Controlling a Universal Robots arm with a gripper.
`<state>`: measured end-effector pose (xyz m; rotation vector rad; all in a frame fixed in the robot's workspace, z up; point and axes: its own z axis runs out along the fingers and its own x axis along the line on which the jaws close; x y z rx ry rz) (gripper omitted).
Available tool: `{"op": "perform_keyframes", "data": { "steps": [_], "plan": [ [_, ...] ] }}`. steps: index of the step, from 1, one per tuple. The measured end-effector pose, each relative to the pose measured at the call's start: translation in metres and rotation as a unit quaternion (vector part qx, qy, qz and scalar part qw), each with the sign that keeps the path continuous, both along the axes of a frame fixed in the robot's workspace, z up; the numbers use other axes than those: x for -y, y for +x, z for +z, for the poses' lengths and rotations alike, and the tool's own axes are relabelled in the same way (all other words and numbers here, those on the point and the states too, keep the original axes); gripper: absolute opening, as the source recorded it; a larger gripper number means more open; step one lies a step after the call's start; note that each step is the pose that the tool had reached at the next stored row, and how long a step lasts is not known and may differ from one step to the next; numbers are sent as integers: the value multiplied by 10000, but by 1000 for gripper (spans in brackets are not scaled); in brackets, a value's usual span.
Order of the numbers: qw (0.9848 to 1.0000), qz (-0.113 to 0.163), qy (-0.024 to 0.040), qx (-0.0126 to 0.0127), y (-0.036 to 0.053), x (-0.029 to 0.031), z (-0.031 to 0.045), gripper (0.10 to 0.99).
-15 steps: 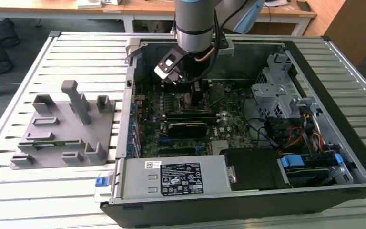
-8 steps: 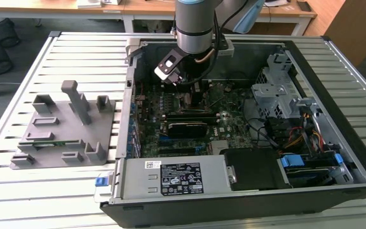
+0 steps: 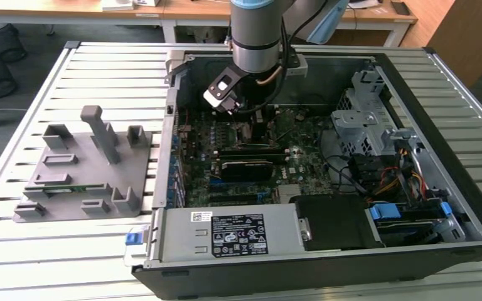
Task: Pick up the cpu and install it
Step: 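Place the cpu into insertion slot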
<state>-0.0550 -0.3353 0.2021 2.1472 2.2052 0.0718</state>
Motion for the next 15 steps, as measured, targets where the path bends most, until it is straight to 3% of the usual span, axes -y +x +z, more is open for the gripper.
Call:
{"op": "perform_keyframes", "data": {
  "steps": [15],
  "plan": [
    [10000,-85,1,-1,0,-1,-67,537]
  ]
}}
